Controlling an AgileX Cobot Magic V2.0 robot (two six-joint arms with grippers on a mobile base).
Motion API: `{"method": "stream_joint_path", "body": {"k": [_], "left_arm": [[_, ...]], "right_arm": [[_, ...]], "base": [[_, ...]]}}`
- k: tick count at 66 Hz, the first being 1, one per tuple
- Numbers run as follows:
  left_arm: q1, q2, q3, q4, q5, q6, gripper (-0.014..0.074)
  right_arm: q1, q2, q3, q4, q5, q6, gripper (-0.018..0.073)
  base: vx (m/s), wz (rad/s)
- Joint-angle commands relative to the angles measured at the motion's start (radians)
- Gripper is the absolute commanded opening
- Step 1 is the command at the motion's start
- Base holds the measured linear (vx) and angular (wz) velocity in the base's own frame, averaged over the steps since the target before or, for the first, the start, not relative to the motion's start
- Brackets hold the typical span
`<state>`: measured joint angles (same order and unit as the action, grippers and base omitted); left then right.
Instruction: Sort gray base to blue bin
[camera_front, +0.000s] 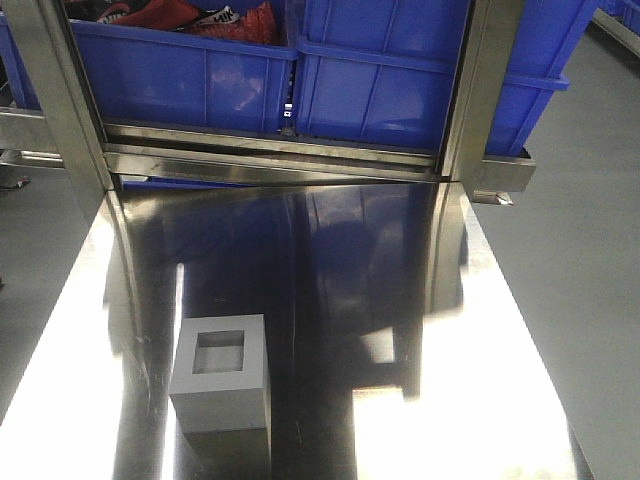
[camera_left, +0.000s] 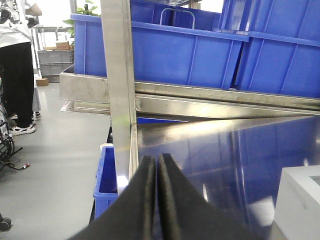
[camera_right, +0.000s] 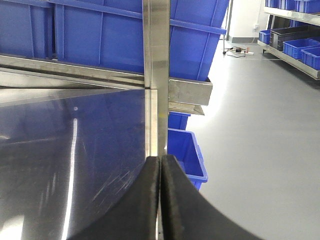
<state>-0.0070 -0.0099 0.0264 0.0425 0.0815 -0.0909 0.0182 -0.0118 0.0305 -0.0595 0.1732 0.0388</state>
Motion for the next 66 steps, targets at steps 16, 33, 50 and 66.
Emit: {"method": "stream_joint_path", "body": {"k": [16,33,50,66], "left_arm": [[-0.007,-0.015,0.029,-0.001,-0.070,-0.007,-0.0006],[-0.007,-0.015,0.029,-0.001,-0.070,-0.007,-0.0006],[-0.007,-0.015,0.029,-0.001,-0.073,-0.007,-0.0006],[-0.007,-0.015,0.029,-0.001,-0.071,-0.007,-0.0006]], "right_arm": [[-0.005,-0.012,0.014,-0.006,-0.074,-0.005,-0.0009],[-0.005,-0.012,0.014,-0.006,-0.074,-0.005,-0.0009],[-0.005,-0.012,0.014,-0.006,-0.074,-0.005,-0.0009],[-0.005,-0.012,0.014,-0.006,-0.074,-0.005,-0.0009]], "base": [[0.00,0.00],[0.00,0.00],[0.00,0.00],[0.00,0.00]]}}
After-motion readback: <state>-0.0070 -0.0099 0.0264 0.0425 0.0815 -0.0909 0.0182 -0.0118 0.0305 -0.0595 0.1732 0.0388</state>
